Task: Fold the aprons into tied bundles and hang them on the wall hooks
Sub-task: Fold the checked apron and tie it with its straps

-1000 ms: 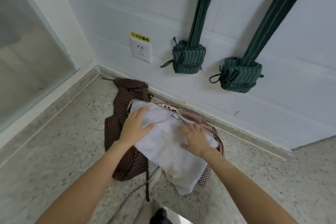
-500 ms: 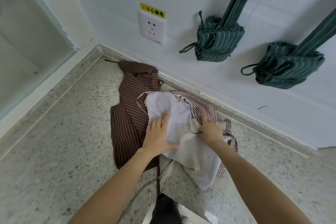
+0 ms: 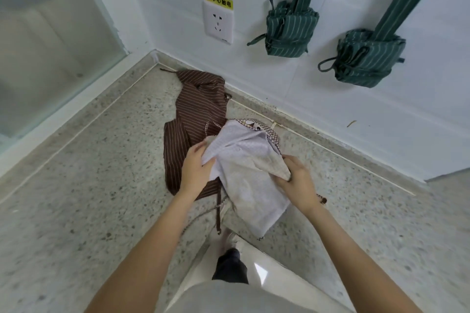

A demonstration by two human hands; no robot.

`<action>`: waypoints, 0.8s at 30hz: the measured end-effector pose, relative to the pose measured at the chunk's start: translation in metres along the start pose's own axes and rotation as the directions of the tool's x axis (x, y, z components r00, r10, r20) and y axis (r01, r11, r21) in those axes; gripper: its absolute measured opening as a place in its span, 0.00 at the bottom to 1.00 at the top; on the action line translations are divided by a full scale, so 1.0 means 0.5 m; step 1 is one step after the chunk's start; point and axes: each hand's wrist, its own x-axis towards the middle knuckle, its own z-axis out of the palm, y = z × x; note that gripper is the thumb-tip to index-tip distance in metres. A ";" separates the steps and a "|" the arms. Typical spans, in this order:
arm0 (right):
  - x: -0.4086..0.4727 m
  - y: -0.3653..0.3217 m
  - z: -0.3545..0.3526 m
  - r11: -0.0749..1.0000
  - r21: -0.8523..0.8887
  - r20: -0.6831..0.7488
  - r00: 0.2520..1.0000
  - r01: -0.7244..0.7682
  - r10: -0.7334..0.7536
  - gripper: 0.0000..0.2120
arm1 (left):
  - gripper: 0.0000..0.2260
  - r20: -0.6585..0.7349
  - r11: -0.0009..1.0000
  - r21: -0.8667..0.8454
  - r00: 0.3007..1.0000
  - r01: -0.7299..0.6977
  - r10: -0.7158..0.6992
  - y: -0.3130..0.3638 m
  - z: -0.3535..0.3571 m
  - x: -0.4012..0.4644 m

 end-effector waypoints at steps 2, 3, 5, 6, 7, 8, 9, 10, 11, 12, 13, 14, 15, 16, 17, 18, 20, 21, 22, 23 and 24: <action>-0.032 -0.007 0.005 1.000 0.013 0.042 0.999 0.021 -0.021 0.16 | 0.07 0.015 0.984 -0.156 0.996 0.088 -0.087 0.002 -0.016 -0.043; -0.065 -0.013 0.012 0.998 0.012 0.072 0.996 0.055 -0.056 0.14 | 0.06 -0.007 0.973 -0.208 0.994 0.101 -0.105 0.000 -0.025 -0.088; -0.114 -0.018 0.024 0.994 -0.007 0.120 0.987 0.106 -0.104 0.11 | 0.05 -0.040 0.953 -0.284 0.992 0.101 -0.117 -0.006 -0.035 -0.154; -0.150 -0.021 0.032 0.989 -0.005 0.147 0.979 0.145 -0.143 0.10 | 0.04 -0.068 0.943 -0.317 0.990 0.099 -0.127 -0.008 -0.041 -0.203; -0.182 -0.022 0.039 0.984 0.002 0.178 0.968 0.177 -0.175 0.10 | 0.05 -0.097 0.934 -0.345 0.986 0.093 -0.133 -0.011 -0.046 -0.246; -0.211 -0.023 0.045 0.982 0.014 0.217 0.958 0.190 -0.189 0.11 | 0.06 -0.125 0.928 -0.360 0.981 0.092 -0.146 -0.010 -0.050 -0.283; -0.247 -0.028 0.048 0.979 0.022 0.260 0.944 0.205 -0.203 0.12 | 0.09 -0.167 0.927 -0.364 0.972 0.095 -0.165 -0.011 -0.055 -0.331; -0.281 -0.034 0.050 0.975 0.018 0.296 0.930 0.222 -0.218 0.14 | 0.10 -0.212 0.932 -0.349 0.961 0.097 -0.180 -0.011 -0.061 -0.377; -0.306 -0.038 0.051 0.972 0.003 0.319 0.921 0.236 -0.225 0.17 | 0.11 -0.250 0.940 -0.328 0.951 0.094 -0.182 -0.010 -0.068 -0.412; -0.327 -0.043 0.051 0.965 -0.017 0.329 0.913 0.261 -0.241 0.21 | 0.10 -0.280 0.949 -0.305 0.944 0.084 -0.174 -0.007 -0.075 -0.444; -0.350 -0.053 0.050 0.951 -0.043 0.334 0.902 0.306 -0.275 0.25 | 0.10 -0.309 0.956 -0.282 0.936 0.078 -0.167 -0.006 -0.085 -0.486; -0.363 -0.063 0.048 0.937 -0.073 0.327 0.896 0.341 -0.301 0.29 | 0.10 -0.323 0.963 -0.259 0.933 0.075 -0.159 -0.002 -0.095 -0.515; -0.370 -0.077 0.045 0.928 -0.090 0.316 0.894 0.361 -0.317 0.32 | 0.11 -0.328 0.968 -0.238 0.932 0.076 -0.153 0.002 -0.107 -0.543; -0.372 -0.095 0.042 0.920 -0.087 0.306 0.890 0.381 -0.340 0.33 | 0.11 -0.331 0.975 -0.209 0.933 0.074 -0.142 0.006 -0.120 -0.569; -0.371 -0.115 0.041 0.910 -0.058 0.304 0.876 0.410 -0.375 0.35 | 0.11 -0.325 0.981 -0.176 0.936 0.078 -0.133 0.008 -0.133 -0.590; -0.372 -0.145 0.042 0.894 -0.003 0.318 0.848 0.449 -0.425 0.36 | 0.11 -0.316 0.988 -0.134 0.942 0.073 -0.113 0.014 -0.151 -0.617; -0.367 -0.211 0.047 0.857 0.137 0.382 0.772 0.496 -0.508 0.37 | 0.09 -0.239 0.998 -0.032 0.969 0.052 -0.058 0.033 -0.185 -0.653; -0.366 -0.250 0.052 0.835 0.206 0.431 0.718 0.511 -0.546 0.39 | 0.08 -0.193 0.999 0.016 0.980 0.045 -0.041 0.044 -0.202 -0.668; -0.372 -0.294 0.063 0.814 0.271 0.499 0.648 0.514 -0.575 0.41 | 0.08 -0.160 0.997 0.057 0.986 0.045 -0.035 0.056 -0.224 -0.691; -0.375 -0.333 0.072 0.808 0.325 0.574 0.577 0.491 -0.581 0.42 | 0.08 -0.129 0.996 0.080 0.991 0.038 -0.027 0.069 -0.241 -0.704; -0.378 -0.368 0.083 0.809 0.369 0.640 0.506 0.459 -0.579 0.44 | 0.10 -0.104 0.995 0.092 0.994 0.027 -0.017 0.083 -0.259 -0.714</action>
